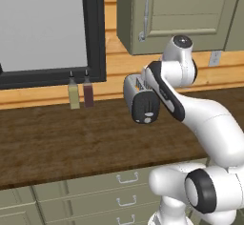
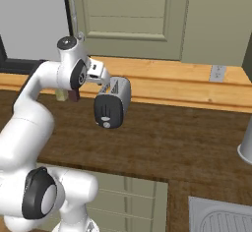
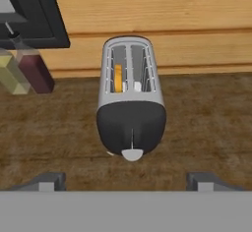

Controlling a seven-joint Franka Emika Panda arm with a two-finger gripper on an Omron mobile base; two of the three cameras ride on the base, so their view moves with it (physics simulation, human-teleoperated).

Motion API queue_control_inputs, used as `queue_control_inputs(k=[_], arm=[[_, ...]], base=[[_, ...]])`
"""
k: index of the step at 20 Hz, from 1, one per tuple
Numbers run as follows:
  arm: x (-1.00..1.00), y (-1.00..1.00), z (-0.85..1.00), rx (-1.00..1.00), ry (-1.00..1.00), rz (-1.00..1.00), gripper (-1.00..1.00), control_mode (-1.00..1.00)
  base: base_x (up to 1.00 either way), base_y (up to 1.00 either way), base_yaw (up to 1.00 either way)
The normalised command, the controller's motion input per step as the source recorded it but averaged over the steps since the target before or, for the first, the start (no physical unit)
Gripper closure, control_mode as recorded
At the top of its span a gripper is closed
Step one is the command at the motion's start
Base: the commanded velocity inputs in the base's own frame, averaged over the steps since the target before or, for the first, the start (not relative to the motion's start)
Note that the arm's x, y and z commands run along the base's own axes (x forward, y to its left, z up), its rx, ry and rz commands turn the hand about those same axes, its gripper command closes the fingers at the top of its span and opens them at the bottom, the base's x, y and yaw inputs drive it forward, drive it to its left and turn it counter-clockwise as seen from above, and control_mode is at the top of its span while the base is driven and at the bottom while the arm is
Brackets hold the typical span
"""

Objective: Start the toaster. Once the lever pops up, take the bread to the plate on the dining counter.

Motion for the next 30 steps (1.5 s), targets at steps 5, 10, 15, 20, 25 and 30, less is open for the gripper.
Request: queue_control_inputs(k=[5,10,15,20,25,30], arm=[[-0.09,0.02,0.02,-0.03,-0.08,0.0,-1.0,-1.0],[0.0,0.0,0.0,0.0,0.0,0.0,-1.0,-1.0],[0.0,0.0,0.0,0.0,0.0,0.0,-1.0,-1.0],[0.0,0.0,0.0,0.0,0.0,0.0,-1.0,-1.0],[0.0,0.0,0.0,0.0,0.0,0.0,-1.0,-1.0],[0.0,0.0,0.0,0.0,0.0,0.0,-1.0,-1.0]], base=[[0.0,0.0,0.0],[0.0,0.0,0.0],[0.0,0.0,0.0],[0.0,0.0,0.0],[0.0,0.0,0.0],[0.0,0.0,0.0]])
